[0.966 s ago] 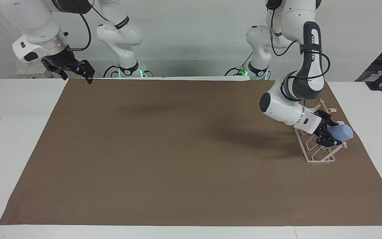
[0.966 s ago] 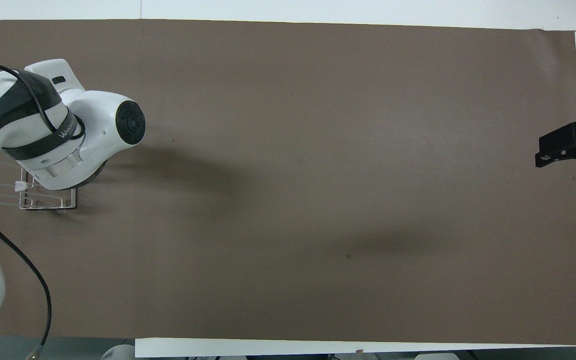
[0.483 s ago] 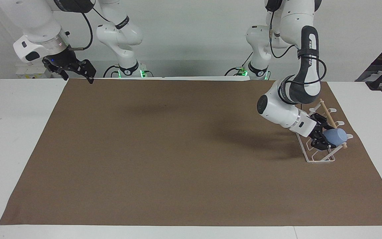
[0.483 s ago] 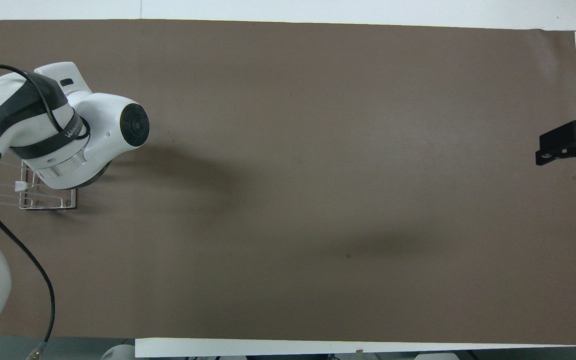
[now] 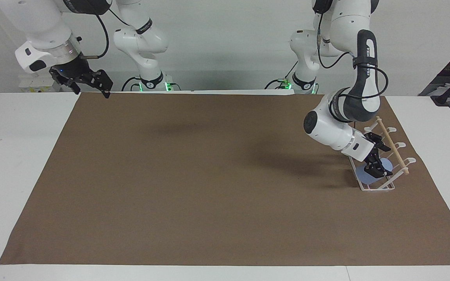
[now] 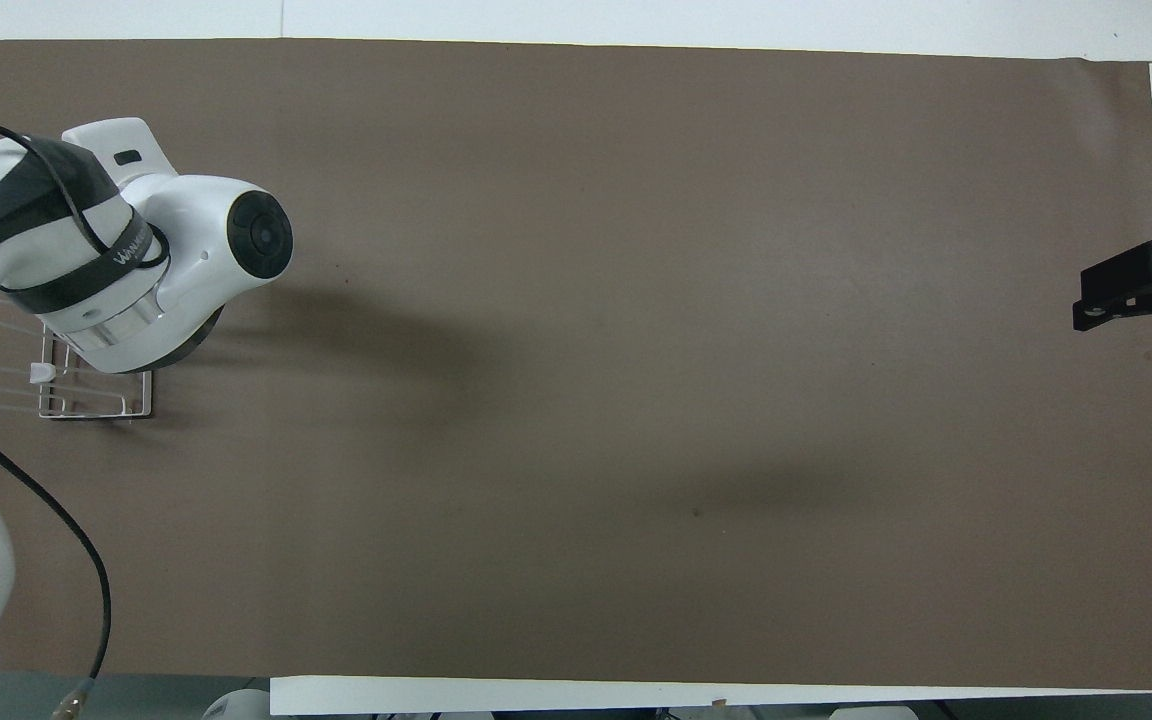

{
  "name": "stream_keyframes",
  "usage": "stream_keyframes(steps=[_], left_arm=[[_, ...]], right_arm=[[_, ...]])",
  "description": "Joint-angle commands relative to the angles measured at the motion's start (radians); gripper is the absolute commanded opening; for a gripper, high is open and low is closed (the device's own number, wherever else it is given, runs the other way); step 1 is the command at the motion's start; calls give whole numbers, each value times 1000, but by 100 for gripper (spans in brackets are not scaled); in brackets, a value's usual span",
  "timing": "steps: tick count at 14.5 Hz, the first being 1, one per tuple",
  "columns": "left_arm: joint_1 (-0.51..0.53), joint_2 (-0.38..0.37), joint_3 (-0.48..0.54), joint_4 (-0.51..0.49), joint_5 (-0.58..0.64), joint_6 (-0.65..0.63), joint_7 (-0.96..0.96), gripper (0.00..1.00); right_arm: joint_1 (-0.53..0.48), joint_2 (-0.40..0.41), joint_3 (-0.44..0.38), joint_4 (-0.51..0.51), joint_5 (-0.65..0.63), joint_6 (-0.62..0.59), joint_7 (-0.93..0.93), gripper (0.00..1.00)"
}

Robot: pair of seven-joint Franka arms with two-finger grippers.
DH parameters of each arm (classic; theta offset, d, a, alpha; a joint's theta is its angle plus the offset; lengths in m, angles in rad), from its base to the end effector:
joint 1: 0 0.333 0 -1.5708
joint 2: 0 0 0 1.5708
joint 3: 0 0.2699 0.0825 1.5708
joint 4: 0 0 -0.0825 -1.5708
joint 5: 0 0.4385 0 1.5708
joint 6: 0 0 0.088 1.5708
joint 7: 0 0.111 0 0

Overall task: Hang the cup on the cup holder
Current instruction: 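Carry the cup with the left gripper onto the holder peg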

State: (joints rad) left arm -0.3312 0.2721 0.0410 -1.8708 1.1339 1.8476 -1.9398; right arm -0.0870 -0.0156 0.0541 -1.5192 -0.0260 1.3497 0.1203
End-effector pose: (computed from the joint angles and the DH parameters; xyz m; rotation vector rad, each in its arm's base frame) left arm 0.6375 -0.1129 0.3120 -1.9010 -1.2050 -1.0169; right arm 0.5798 -0.0222 0.5928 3.0897 -0.2431 -0.2370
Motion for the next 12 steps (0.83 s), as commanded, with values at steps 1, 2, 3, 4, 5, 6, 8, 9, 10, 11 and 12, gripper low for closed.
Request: stream_keyframes(steps=[1,2,3,4,5,6,8,9,10,11,12], left_arm=[[6,-5,0,142,-146,-63,193,100],[6,-5,0,183,-186,-89,252,100],[8,-11,2,218,-230,-100,307,100],[8,-14,8,248,-273,-113,359,100],[9,-13,11,284,-322,-138,431,100],[11,-13,13,311,-365,-165,488,100],[11,-24,19,366,-468,-215,571,100],[15,-43,20,375,-537,-235,619,100],[44,-65,17,377,-615,-254,677,100],[63,-100,14,375,-705,-269,734,100],[66,-120,16,372,-774,-290,799,100]], right_arm=[[-5,-3,-3,8,-8,-12,-24,99],[-4,-3,-2,7,-8,-12,-24,99],[-4,-3,-2,4,-8,-9,-25,99],[-5,-4,-2,1,-5,-7,-37,99],[-8,-6,-3,-2,-5,-6,-63,99],[-16,-6,-3,-7,-5,-4,-89,99],[-19,-6,-3,-10,-5,-1,-108,99],[-22,-7,-5,-12,-3,5,-106,99],[-34,-15,-5,-34,-3,18,-102,99],[-52,-27,-5,-61,0,52,-109,99],[-62,-29,-5,-67,3,61,-110,99]])
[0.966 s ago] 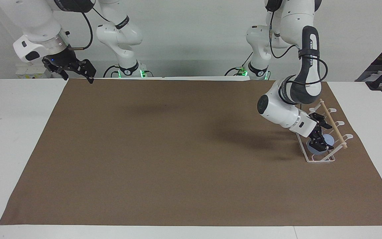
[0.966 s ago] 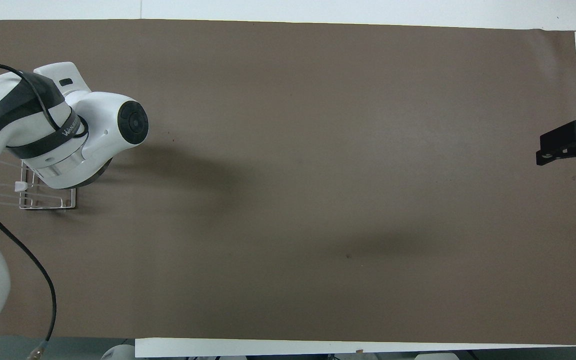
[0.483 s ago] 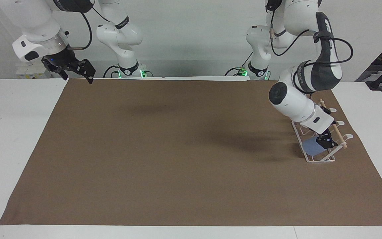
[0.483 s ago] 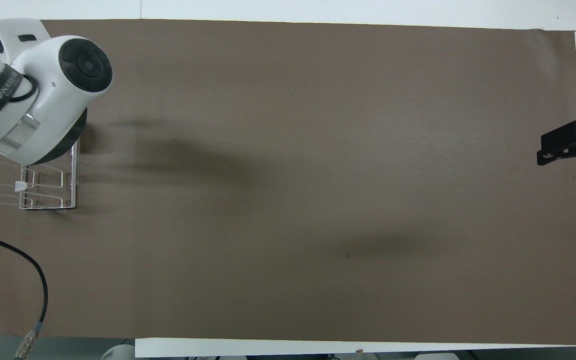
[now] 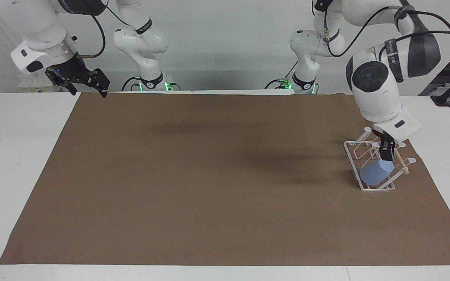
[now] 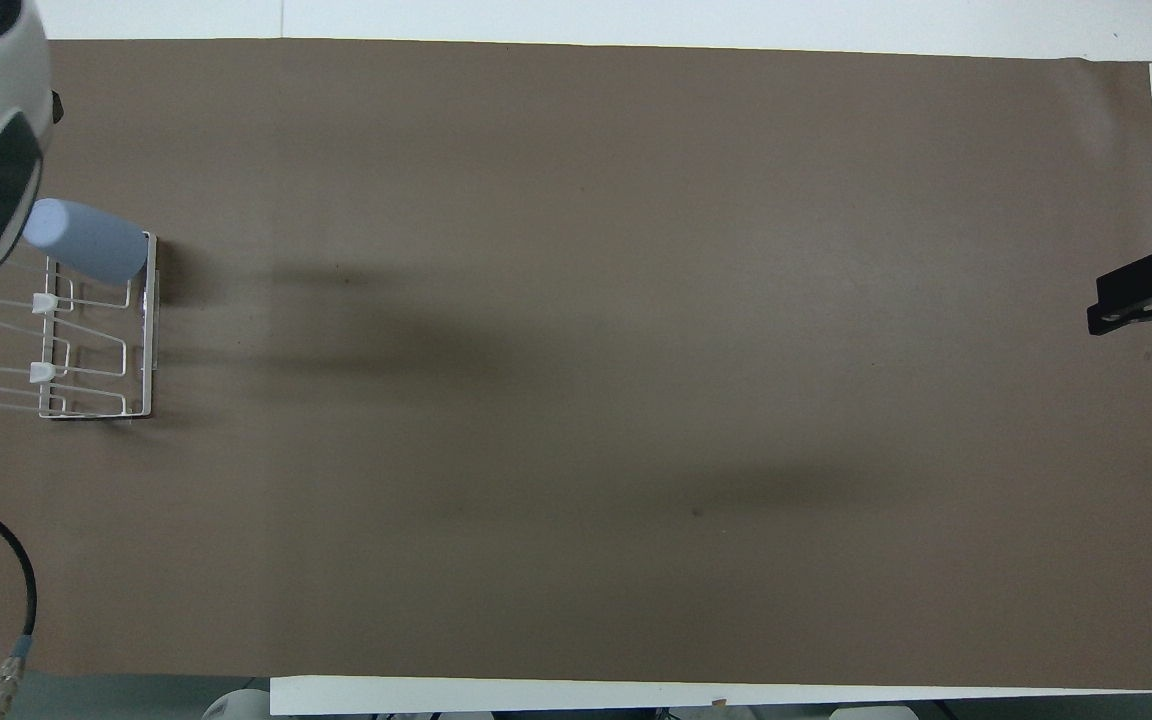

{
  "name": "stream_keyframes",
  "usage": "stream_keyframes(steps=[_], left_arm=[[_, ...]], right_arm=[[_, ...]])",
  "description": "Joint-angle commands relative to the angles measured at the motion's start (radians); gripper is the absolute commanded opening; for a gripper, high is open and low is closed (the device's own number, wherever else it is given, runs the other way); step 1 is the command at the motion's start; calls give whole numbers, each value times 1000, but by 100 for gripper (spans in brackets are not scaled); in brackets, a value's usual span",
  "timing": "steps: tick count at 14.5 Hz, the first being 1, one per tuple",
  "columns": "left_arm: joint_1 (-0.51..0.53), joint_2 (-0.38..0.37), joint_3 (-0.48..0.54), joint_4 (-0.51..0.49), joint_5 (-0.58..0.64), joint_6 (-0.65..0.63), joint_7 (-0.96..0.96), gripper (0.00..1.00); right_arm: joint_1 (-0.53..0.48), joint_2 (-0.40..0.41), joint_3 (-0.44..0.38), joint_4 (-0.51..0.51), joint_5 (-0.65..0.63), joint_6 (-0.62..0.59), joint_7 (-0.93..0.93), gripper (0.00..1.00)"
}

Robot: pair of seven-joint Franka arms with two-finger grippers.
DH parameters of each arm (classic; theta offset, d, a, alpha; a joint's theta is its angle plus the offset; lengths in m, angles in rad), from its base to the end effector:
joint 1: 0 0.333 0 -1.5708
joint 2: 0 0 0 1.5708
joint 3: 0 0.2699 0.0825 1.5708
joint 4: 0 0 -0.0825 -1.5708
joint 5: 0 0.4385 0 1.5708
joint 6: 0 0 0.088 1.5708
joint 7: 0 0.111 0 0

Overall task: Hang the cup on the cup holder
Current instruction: 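Carry the cup with the left gripper onto the holder peg, then open the left gripper and release the cup on the peg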

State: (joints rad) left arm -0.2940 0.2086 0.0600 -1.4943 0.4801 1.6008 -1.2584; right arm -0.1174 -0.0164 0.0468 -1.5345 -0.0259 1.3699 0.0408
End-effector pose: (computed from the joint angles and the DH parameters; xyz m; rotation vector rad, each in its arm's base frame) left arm 0.6529 -0.1072 0.4976 -2.3716 -1.2712 -0.3576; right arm 0.5806 -0.0441 0.5870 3.1036 -0.1783 -0.2314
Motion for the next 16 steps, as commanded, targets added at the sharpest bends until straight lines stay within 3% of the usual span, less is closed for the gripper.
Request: stream_keyframes(steps=[1,6,9,16], left_arm=[[44,-67,-3,-1,-170,-85,198,100],[78,-98,-2,-1,-369,-131,606,100],[82,-124,-2,-3,-399,-131,863,100],[145,-190,-2,-6,-403,-131,1160,100]], right_arm=[[-30,-28,2,-52,3,41,-26,99],[-27,-28,4,-50,3,41,-24,99],[-22,-28,4,-49,3,41,-22,99],[-22,-28,4,-49,3,40,-24,99]])
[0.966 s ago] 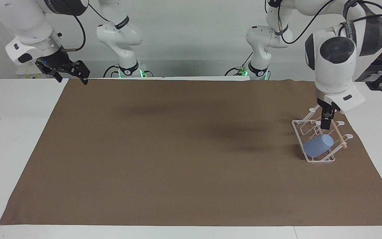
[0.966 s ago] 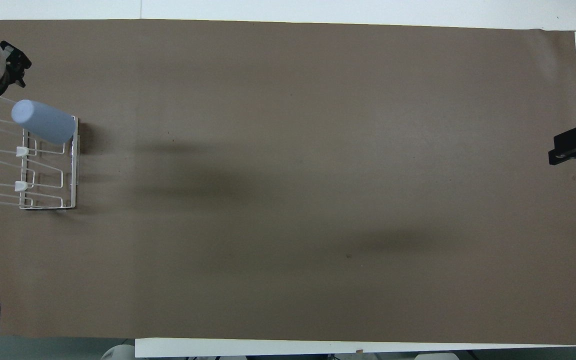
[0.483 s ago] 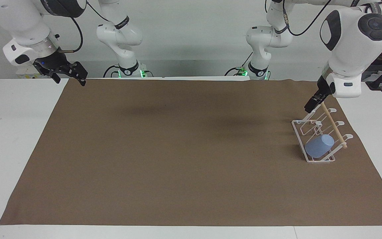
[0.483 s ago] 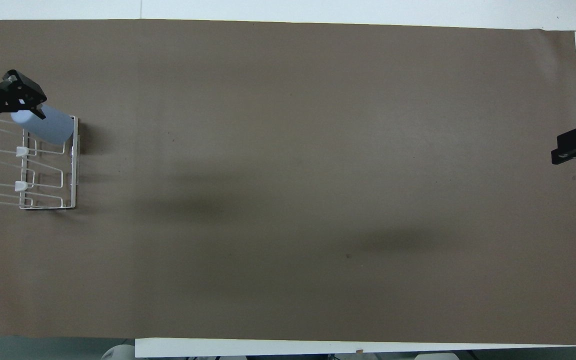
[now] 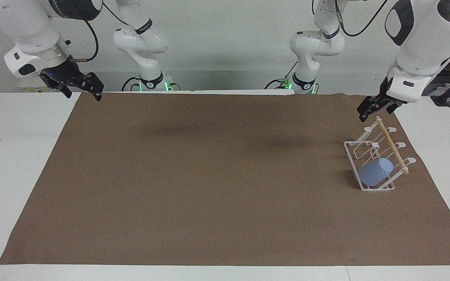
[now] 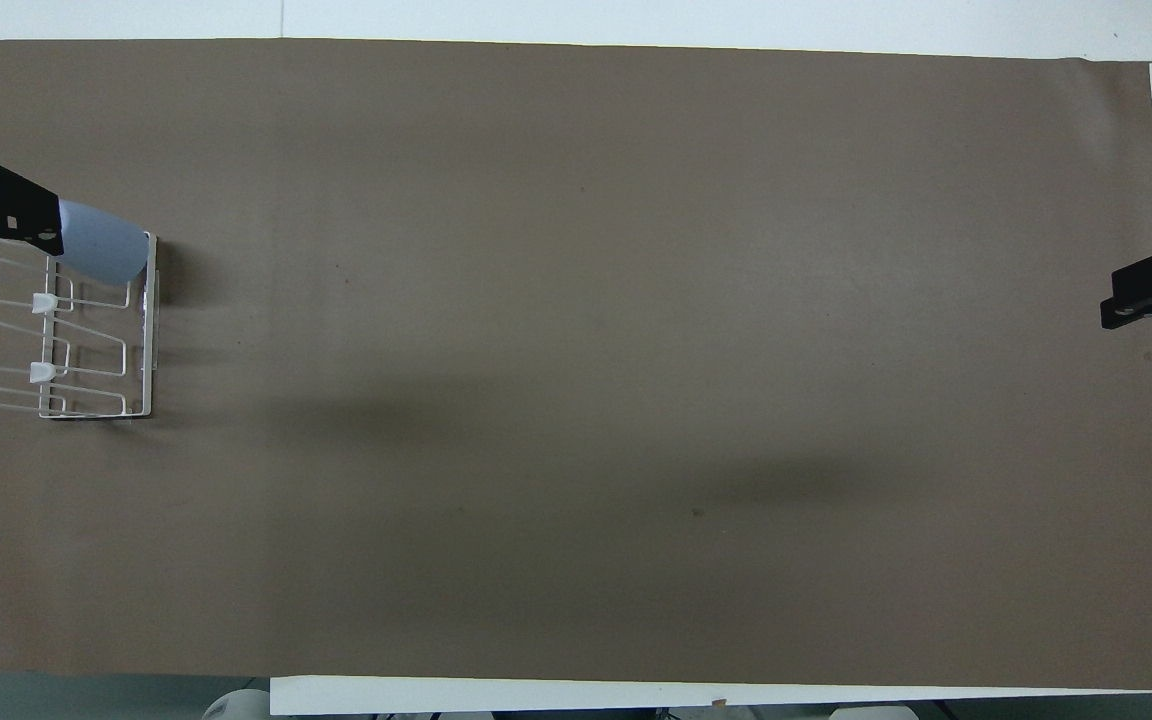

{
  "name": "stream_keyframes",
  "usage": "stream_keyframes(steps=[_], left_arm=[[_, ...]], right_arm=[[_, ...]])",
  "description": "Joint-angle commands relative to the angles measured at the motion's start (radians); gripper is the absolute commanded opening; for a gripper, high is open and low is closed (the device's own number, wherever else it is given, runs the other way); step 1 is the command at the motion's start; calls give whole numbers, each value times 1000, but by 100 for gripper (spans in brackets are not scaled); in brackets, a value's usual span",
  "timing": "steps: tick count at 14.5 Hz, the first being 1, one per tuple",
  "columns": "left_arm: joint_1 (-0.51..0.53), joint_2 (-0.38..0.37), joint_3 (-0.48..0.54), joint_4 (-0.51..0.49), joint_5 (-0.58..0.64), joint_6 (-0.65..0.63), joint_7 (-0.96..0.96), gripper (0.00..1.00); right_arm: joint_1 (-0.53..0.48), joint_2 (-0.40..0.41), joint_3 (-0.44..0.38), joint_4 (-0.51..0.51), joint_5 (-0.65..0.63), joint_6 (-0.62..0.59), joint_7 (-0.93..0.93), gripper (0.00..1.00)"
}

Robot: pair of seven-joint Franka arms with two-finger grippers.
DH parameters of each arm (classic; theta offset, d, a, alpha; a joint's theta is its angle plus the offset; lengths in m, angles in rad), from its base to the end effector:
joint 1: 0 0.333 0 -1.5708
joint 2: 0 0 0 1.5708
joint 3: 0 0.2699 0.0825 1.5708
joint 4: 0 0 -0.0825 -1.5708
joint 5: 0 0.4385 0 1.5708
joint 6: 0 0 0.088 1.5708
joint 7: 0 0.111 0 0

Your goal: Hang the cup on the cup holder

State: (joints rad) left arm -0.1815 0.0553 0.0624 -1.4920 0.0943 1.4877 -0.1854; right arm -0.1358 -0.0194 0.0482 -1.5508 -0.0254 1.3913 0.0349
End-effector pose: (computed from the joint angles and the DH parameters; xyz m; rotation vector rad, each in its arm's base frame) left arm 0.6118 -0.0629 0.5753 -3.0334 -0.1083 0.0668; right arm 0.5813 -0.0540 0.5820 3.1053 -0.1949 -0.2193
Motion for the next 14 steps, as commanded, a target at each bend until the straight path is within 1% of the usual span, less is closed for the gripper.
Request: stream_keyframes(steps=[1,4,6,11,14], left_arm=[[69,-49,-6,-8,-25,-17,113,100],[109,-75,-6,-28,-96,-15,162,100],[100,-80,-9,-30,-97,-18,161,100],[105,-83,-16,-28,-99,-70,164,100],[99,-81,-13,-25,-143,-67,127,100]], right_arm=[[-4,-25,2,-32,2,18,-18,99],[-4,-25,2,-34,2,15,-21,99],[-4,-25,2,-34,2,15,-23,99],[-2,-25,2,-32,2,15,-23,99],[-2,-25,2,-32,2,15,-23,99]])
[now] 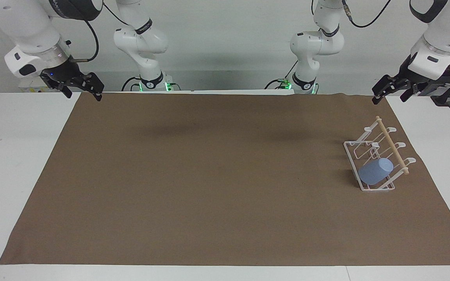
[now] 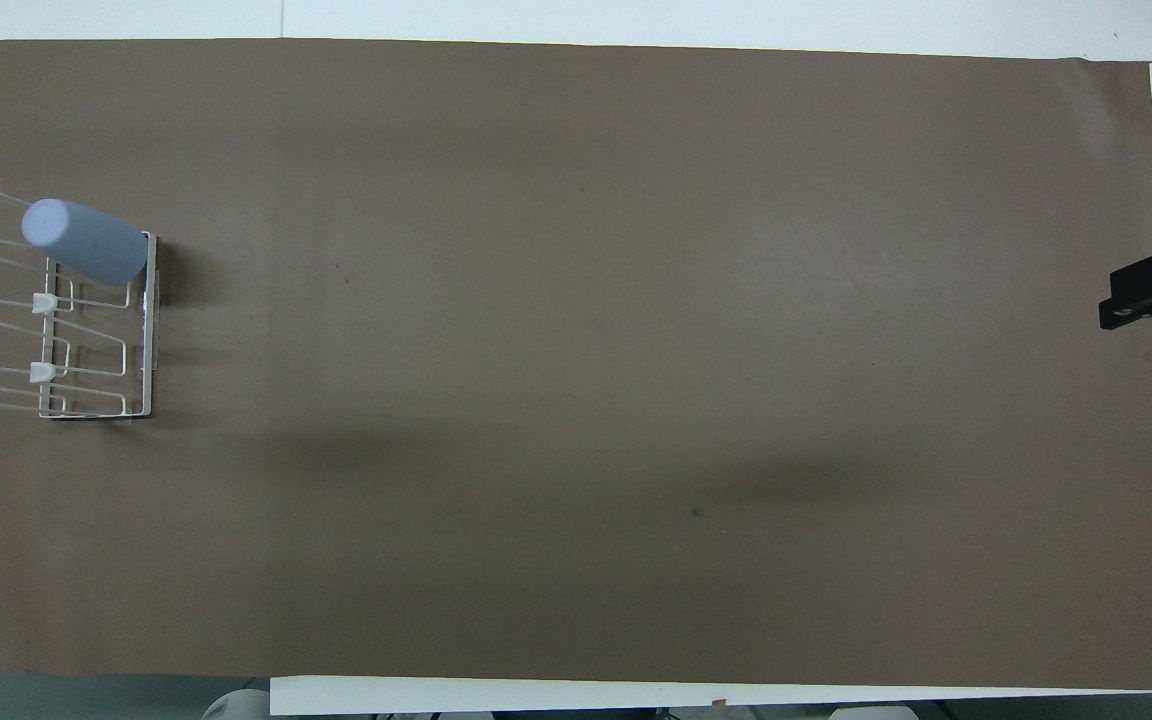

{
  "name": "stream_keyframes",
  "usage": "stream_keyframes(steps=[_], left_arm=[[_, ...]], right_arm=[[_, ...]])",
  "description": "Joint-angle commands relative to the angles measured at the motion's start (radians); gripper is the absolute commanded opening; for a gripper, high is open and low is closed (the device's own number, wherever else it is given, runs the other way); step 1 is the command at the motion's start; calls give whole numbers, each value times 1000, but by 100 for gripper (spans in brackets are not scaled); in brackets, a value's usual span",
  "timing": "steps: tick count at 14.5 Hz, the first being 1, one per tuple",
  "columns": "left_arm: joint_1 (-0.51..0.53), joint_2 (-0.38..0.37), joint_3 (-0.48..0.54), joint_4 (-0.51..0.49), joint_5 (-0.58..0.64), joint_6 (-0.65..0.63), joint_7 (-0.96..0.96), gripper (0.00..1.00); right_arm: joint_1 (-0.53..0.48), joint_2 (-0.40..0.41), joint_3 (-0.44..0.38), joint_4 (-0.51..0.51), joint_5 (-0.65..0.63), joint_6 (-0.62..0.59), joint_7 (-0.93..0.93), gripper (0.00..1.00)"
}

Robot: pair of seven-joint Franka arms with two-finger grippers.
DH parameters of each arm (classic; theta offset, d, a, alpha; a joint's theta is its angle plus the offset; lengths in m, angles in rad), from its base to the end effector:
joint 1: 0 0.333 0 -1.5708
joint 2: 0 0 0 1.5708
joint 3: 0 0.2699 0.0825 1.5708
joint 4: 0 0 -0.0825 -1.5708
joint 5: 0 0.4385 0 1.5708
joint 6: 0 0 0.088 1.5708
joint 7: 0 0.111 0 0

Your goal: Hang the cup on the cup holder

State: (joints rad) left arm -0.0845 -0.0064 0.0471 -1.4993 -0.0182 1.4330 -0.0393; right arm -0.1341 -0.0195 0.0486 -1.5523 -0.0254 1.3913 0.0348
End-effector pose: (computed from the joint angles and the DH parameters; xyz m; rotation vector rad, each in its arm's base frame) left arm 0.5922 -0.0243 0.6037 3.1241 -0.0001 -0.0946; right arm 0.5814 -0.0528 0.5813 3.1052 -0.1914 -0.2215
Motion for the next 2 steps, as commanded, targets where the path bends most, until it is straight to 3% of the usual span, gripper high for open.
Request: stream_keyframes(steps=[1,2], left_arm=[[0,-20,-1,-18,-31,-13,-49,100],[0,-20,-3,-18,-28,-16,-63,100]], right_arm=[[-4,-25,4,-31,2,15,-22,99],[-4,-25,4,-31,2,15,-22,99]])
